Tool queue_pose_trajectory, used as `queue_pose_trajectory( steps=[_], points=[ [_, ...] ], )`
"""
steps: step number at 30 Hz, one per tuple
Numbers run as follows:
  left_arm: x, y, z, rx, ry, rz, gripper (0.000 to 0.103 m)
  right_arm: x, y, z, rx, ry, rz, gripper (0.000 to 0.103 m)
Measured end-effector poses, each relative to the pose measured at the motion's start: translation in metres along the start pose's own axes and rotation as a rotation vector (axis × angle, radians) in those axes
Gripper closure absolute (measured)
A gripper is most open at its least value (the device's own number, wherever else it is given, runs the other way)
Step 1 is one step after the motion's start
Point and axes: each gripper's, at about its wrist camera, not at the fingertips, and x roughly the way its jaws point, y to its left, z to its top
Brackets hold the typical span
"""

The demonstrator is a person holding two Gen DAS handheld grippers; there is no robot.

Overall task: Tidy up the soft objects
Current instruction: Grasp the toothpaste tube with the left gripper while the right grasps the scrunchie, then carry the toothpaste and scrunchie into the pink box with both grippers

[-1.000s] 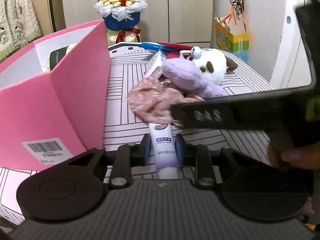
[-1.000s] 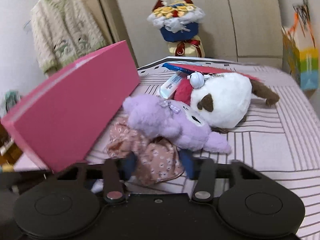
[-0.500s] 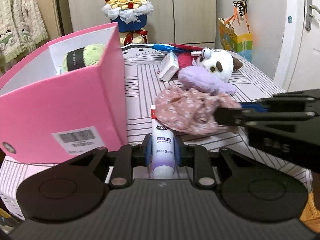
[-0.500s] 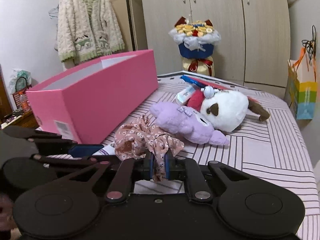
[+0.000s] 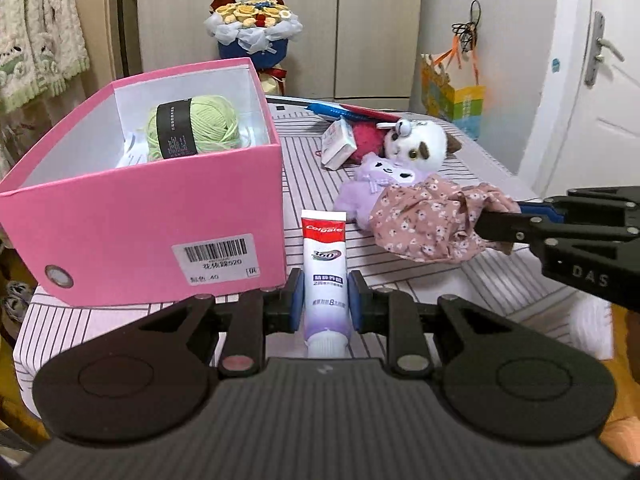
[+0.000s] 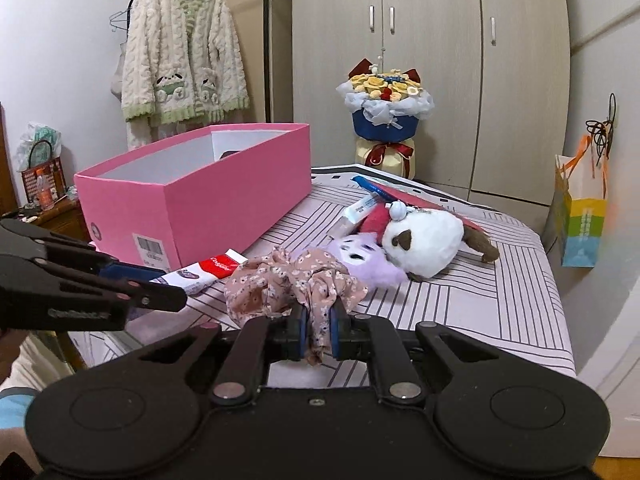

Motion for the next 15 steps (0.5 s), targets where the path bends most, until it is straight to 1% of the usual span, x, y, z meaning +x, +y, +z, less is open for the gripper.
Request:
queue_pose_trajectory(
  steps=[6, 9, 12, 13, 15],
  points=[
    [-0.024, 0.006, 0.005, 0.005, 0.009, -0.065, 0.081, -0.009, 0.004, 0.014, 0.007, 0.052, 0.036, 0.089],
    [-0.035, 0.012, 0.009, -0.015, 0.024, -0.106, 0.081, -0.020, 0.011, 0.026, 0.005, 0.037, 0.062, 0.089],
    [-0.047, 0.016, 0.013, -0.015, 0.017, -0.131, 0.081, -0.029, 0.021, 0.038, -0.021, 0.036, 0.076, 0.089],
    [-0.051, 0.018, 0.014, -0.009, 0.012, -0.150, 0.081, -0.031, 0.023, 0.042, -0.024, 0.044, 0.086, 0.089],
    [-0.058, 0.022, 0.014, -0.018, 0.007, -0.173, 0.081, -0.033, 0.025, 0.049, 0.006, 0.077, 0.133, 0.089]
  ],
)
